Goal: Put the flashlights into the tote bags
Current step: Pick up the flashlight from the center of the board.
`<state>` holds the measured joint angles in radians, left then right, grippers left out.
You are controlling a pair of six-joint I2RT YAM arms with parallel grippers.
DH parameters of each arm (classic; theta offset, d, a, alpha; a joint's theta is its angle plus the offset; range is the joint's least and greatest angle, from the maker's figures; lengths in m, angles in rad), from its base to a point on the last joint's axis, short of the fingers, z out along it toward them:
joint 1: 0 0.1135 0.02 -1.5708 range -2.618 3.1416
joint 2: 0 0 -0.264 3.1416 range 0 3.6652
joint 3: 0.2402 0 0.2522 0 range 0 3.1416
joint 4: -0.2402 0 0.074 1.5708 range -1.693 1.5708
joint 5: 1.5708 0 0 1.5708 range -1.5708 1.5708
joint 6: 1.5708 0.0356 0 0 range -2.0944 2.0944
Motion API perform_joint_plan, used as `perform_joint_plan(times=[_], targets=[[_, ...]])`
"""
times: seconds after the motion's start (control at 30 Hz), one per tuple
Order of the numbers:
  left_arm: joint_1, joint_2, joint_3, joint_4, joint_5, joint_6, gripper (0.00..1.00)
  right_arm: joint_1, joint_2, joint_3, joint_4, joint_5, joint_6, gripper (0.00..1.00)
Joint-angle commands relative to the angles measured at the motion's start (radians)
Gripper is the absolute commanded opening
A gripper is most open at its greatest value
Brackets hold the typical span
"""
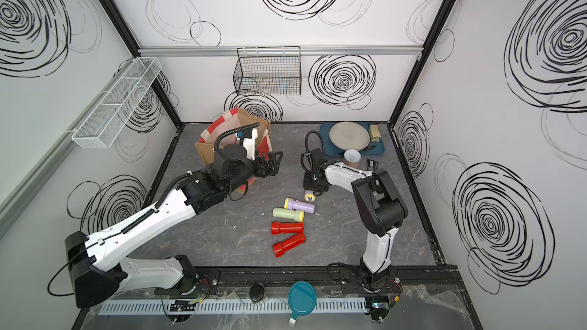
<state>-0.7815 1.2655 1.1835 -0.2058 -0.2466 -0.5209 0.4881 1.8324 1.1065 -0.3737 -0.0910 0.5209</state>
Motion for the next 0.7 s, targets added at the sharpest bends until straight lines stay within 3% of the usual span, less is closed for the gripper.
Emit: perform_joint_plan(times=[0.0,0.37,0.67], targets=[[0.023,-0.023,0.004,0.06,0.042,-0.008,0.99,0.01,-0.078,-0.038,0.026,0.009,-0.059,0.0],[0.093,-0.009,0.075,0.04,0.152,-0.073,0.99,0.057,-0.43,-0.105,0.252,-0.054,-0.177,0.0],[0.076,0.063,0.206,0.057,0.349,-0.048,1.0,0.115,-0.609,-0.11,0.401,-0.109,-0.234,0.0]])
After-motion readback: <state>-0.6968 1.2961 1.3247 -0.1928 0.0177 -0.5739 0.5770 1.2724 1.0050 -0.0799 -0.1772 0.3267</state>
